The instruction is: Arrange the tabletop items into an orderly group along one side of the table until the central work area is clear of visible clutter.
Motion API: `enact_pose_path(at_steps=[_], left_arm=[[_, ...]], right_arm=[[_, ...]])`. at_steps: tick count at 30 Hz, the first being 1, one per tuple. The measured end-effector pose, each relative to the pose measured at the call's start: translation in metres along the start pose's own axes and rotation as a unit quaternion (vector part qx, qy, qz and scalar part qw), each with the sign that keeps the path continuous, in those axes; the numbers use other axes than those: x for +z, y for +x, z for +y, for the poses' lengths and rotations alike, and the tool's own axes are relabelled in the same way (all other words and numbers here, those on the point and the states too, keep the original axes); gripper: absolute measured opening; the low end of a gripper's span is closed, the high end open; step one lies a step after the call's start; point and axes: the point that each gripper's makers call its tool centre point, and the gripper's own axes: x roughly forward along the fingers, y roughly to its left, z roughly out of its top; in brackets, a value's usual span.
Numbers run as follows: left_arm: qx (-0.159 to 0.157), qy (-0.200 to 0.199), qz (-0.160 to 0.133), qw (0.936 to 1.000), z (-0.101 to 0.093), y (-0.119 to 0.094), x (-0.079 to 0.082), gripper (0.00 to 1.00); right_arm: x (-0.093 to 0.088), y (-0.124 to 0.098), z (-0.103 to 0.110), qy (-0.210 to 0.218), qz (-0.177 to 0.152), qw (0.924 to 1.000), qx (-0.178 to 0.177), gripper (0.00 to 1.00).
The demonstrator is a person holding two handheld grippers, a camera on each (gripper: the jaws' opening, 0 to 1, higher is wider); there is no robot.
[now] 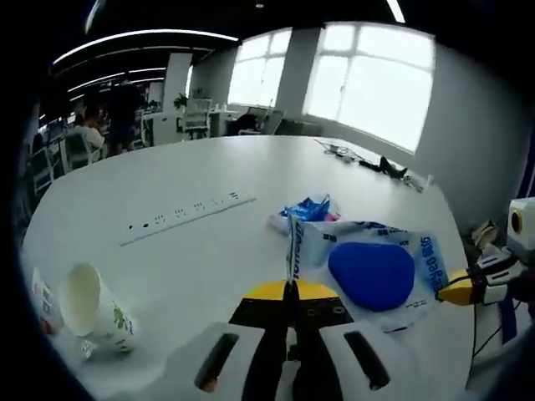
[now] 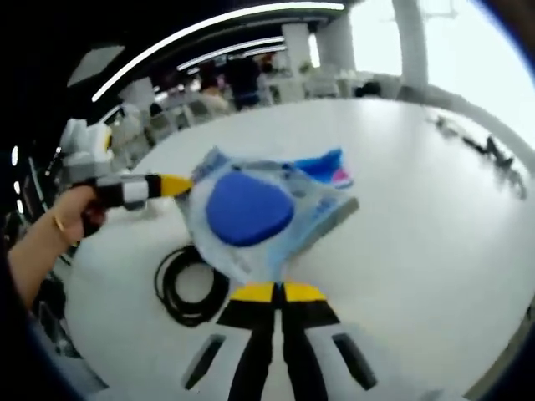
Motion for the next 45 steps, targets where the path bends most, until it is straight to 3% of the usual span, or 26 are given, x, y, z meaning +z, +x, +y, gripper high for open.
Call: enact_pose_path(at_steps=[6,17,25,30,34,37,39,45], left_arm=[[0.024,-0.033,-0.009,0.9991,0.016,-0.014,-0.002,0.0],[0.064,-0.022,-0.003,0.9977,0.041,-0.025,-0.007,0.0],[0.086,-0.018,-0.007,0.9961,0.053,-0.03,-0.008,0.0],[0.103,-0.039,0.0,0.994,0.062,-0.032,-0.013,0.0],[0.11,-0.027,0.003,0.9935,0.066,-0.031,-0.016,0.0],[0.129,-0.018,0.007,0.9915,0.073,-0.033,-0.018,0.0],[0.148,0.017,0.018,0.9887,0.08,-0.034,-0.019,0.0],[0.181,0.032,0.042,0.982,0.091,-0.032,-0.027,0.01]], right_arm=[[0.016,0.01,0.005,-0.022,0.002,0.9996,0.017,0.0],[0.035,0.03,0.023,-0.062,0.02,0.9962,0.057,0.0],[0.052,0.05,0.02,-0.084,0.025,0.9943,0.06,0.0],[0.063,0.065,0.023,-0.105,0.03,0.9915,0.071,0.0],[0.069,0.076,0.025,-0.138,0.034,0.9881,0.059,0.0],[0.074,0.086,0.029,-0.135,0.031,0.9882,0.067,0.0],[0.075,0.092,0.031,-0.134,0.034,0.9878,0.072,0.0],[0.081,0.112,0.038,-0.154,0.038,0.9842,0.079,0.0]])
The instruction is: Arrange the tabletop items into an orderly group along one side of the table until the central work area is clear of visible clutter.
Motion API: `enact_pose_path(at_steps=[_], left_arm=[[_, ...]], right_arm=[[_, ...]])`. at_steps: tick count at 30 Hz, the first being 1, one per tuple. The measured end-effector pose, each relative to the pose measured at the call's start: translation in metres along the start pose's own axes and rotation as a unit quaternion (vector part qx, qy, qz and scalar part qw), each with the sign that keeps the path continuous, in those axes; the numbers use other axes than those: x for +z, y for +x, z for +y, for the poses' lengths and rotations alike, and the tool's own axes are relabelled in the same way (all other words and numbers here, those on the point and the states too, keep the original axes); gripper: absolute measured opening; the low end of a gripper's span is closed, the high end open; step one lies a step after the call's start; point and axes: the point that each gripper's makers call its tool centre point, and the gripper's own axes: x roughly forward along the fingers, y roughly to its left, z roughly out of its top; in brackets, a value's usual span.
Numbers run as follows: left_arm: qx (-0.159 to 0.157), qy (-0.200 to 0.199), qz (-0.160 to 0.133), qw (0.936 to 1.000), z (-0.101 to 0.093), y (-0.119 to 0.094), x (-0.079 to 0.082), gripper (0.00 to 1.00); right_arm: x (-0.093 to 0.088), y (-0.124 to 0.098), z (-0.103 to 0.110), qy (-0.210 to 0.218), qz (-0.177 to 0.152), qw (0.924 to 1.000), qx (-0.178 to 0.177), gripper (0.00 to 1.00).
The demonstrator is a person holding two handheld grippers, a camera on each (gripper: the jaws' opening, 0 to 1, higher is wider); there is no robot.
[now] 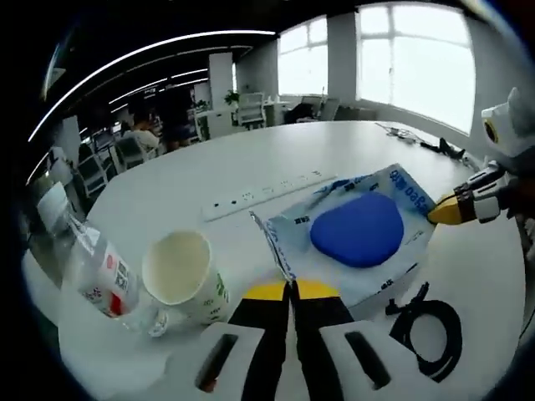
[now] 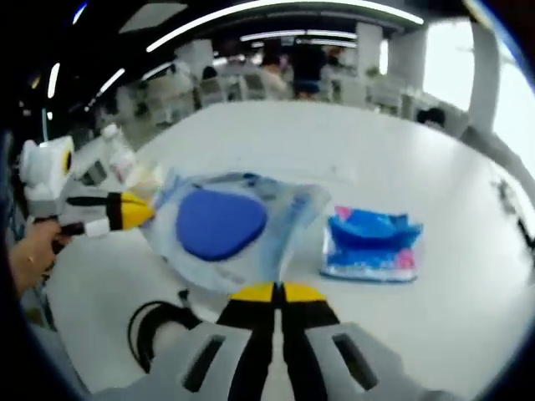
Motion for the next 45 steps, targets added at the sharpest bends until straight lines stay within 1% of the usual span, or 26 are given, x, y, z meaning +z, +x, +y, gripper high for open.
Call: enact_pose_path(at_steps=[1,5,8,13,17,20,22,24,27,30,33,36,37,38,40,42,44,45], left_arm=[[0.003,0.003,0.005,1.0,0.001,0.002,-0.001,0.01],[0.012,-0.015,0.006,0.9998,0.006,0.008,-0.001,0.01],[0.016,-0.017,0.006,0.9997,0.008,0.011,-0.001,0.01],[0.035,-0.002,0.01,0.9993,0.015,0.015,0.001,0.01],[0.043,0.0,0.019,0.9989,0.015,0.018,-0.003,0.01],[0.056,0.02,0.021,0.998,0.014,0.019,-0.005,0.01],[0.061,0.025,0.022,0.9976,0.013,0.02,-0.006,0.01],[0.062,0.026,0.024,0.9974,0.014,0.021,-0.006,0.01],[0.068,0.015,0.032,0.9971,0.015,0.025,-0.01,0.01],[0.078,0.022,0.035,0.9961,0.017,0.029,-0.013,0.01],[0.087,0.028,0.038,0.9951,0.017,0.031,-0.016,0.01],[0.098,0.036,0.037,0.9938,0.02,0.033,-0.018,0.02],[0.102,0.037,0.034,0.9935,0.021,0.034,-0.018,0.02],[0.102,0.037,0.036,0.9934,0.02,0.034,-0.02,0.02],[0.102,0.033,0.033,0.9937,0.02,0.035,-0.023,0.02],[0.105,0.029,0.032,0.9935,0.021,0.035,-0.024,0.02],[0.111,0.034,0.028,0.9928,0.021,0.036,-0.025,0.02],[0.114,0.043,0.029,0.9921,0.021,0.037,-0.025,0.02]], right_arm=[[0.001,0.003,-0.001,-0.004,0.001,1.0,0.001,0.0],[0.005,0.016,-0.006,-0.013,0.005,0.9999,0.004,0.0],[0.006,0.025,-0.008,-0.012,0.009,0.9999,0.006,0.0],[0.009,0.039,-0.009,-0.01,0.01,0.9998,0.012,0.0],[0.006,0.047,-0.011,-0.005,0.017,0.9998,0.011,0.0],[0.004,0.049,-0.011,0.004,0.019,0.9997,0.012,0.0],[0.003,0.051,-0.012,0.011,0.02,0.9997,0.012,0.0],[0.002,0.053,-0.014,0.017,0.021,0.9995,0.013,0.0],[0.0,0.055,-0.014,0.028,0.023,0.9992,0.016,0.0],[-0.002,0.059,-0.013,0.045,0.026,0.9984,0.021,0.0],[-0.003,0.063,-0.012,0.05,0.028,0.9982,0.018,0.0],[-0.002,0.064,-0.012,0.052,0.027,0.9981,0.017,0.0],[-0.001,0.064,-0.012,0.048,0.025,0.9984,0.017,0.0],[0.001,0.064,-0.012,0.033,0.019,0.9991,0.017,0.0],[-0.002,0.064,-0.012,0.024,0.029,0.9992,0.012,0.0],[-0.001,0.065,-0.011,0.027,0.026,0.9992,0.015,0.0],[-0.001,0.065,-0.011,0.031,0.026,0.9991,0.015,0.0],[-0.002,0.065,-0.011,0.031,0.027,0.9991,0.015,0.0]])
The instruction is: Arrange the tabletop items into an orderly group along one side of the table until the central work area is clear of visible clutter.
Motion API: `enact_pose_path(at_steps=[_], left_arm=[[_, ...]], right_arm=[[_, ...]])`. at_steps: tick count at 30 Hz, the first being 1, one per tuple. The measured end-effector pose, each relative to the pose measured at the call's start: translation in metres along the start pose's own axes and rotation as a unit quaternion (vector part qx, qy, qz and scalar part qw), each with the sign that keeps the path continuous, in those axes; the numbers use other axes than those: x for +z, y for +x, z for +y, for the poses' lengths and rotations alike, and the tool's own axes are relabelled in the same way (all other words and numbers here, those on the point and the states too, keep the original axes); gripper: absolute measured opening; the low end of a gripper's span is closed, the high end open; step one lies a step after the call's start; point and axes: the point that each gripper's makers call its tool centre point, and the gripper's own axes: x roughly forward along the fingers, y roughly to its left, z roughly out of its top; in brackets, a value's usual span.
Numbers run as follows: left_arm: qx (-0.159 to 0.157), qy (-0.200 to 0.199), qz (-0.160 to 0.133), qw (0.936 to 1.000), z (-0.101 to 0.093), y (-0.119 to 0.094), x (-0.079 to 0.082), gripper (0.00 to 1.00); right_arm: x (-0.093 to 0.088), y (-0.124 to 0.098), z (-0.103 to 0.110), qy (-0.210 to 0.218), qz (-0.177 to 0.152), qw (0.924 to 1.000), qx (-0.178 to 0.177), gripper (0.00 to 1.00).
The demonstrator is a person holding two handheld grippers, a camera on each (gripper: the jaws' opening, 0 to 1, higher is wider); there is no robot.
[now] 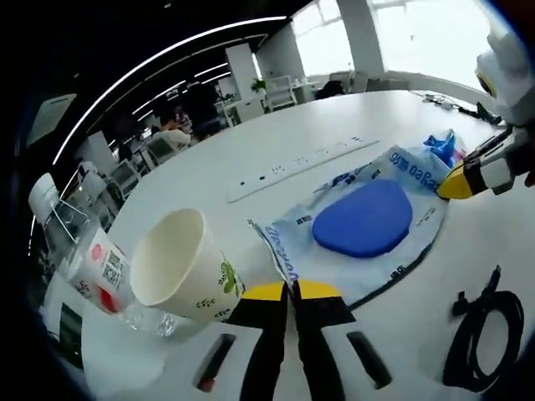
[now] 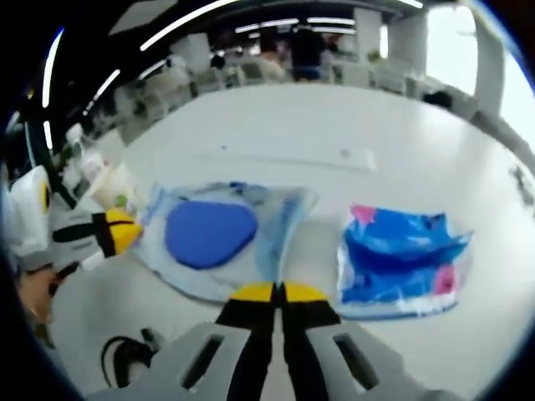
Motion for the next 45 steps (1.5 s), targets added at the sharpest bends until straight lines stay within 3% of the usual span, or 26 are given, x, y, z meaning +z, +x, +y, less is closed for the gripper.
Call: enact_pose_path(at_steps=[8,18,26,30,31,36,41,45], left_arm=[[0.014,0.008,-0.006,0.9999,0.004,0.001,0.003,0.04],[0.036,0.026,-0.012,0.9989,0.015,-0.006,0.011,0.05],[0.031,0.043,-0.023,0.9984,0.012,-0.023,0.02,0.11],[0.009,0.012,-0.028,0.9995,0.006,-0.033,0.023,0.17],[0.002,-0.019,-0.029,0.9994,0.002,-0.038,0.023,0.16],[-0.038,-0.051,-0.039,0.9972,-0.007,-0.053,0.031,0.23],[-0.064,-0.063,-0.049,0.9948,-0.013,-0.071,0.038,0.37],[-0.074,-0.05,-0.049,0.9948,-0.015,-0.084,0.04,0.48]], right_arm=[[-0.001,0.001,0.0,-0.014,0.003,0.9999,-0.008,0.02],[0.001,-0.005,-0.006,-0.003,-0.003,0.9999,-0.011,0.08],[0.013,-0.018,-0.001,-0.017,-0.033,0.9992,-0.014,0.15],[0.02,-0.026,0.008,-0.027,-0.043,0.9987,-0.003,0.2],[0.02,-0.027,0.01,-0.03,-0.041,0.9987,0.001,0.22],[0.016,-0.038,0.023,-0.034,-0.035,0.9985,0.026,0.33],[0.006,-0.049,0.043,-0.067,-0.019,0.9952,0.069,0.49],[0.001,-0.055,0.054,-0.09,-0.015,0.9918,0.09,0.56]])
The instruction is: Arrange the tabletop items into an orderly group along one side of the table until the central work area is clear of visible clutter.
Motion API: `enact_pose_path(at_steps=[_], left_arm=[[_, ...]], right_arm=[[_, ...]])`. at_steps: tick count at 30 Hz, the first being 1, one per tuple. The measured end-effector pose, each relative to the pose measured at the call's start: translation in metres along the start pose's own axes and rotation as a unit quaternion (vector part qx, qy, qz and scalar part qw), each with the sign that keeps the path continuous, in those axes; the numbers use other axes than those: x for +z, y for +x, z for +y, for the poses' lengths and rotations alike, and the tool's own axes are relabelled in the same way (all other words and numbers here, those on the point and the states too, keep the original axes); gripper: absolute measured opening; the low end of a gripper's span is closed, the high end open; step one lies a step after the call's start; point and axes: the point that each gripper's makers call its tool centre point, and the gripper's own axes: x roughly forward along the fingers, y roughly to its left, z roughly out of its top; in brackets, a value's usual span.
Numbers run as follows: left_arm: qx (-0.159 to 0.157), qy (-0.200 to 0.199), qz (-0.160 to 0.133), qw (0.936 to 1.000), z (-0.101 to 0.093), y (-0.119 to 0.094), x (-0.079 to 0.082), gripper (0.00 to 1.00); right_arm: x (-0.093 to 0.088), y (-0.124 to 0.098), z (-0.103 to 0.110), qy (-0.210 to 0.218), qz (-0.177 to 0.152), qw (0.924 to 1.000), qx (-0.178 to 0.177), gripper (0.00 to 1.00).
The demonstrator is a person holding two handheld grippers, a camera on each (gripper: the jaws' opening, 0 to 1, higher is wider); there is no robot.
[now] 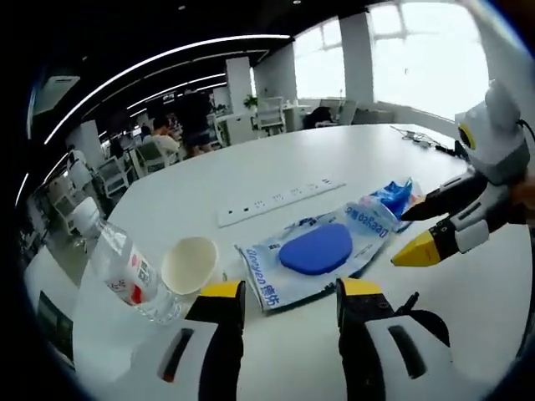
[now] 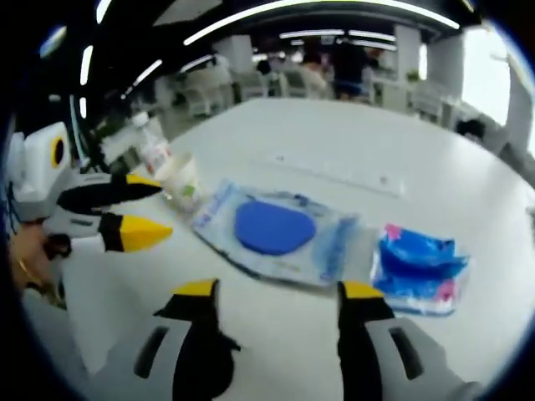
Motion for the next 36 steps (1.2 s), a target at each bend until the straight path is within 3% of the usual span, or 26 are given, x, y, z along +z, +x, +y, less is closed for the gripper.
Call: enact_pose_path(at_steps=[5,11,18,31,36], left_arm=[[-0.012,0.001,-0.004,0.9999,-0.003,-0.013,0.004,0.6],[-0.031,-0.007,-0.021,0.9993,-0.007,-0.026,0.008,0.72],[-0.041,0.0,-0.032,0.9987,-0.005,-0.041,0.012,0.83],[-0.05,-0.024,-0.049,0.9972,0.004,-0.066,0.023,1.0],[-0.046,-0.018,-0.052,0.9975,0.01,-0.076,0.019,1.0]], right_arm=[[-0.007,-0.004,0.014,-0.017,0.011,0.9994,0.027,0.65],[-0.02,-0.006,0.034,-0.036,0.03,0.9951,0.087,0.69],[-0.036,-0.002,0.049,-0.079,0.043,0.9886,0.12,0.71],[-0.053,0.011,0.057,-0.161,0.072,0.9769,0.12,0.65],[-0.055,0.014,0.061,-0.171,0.074,0.974,0.129,0.61]])
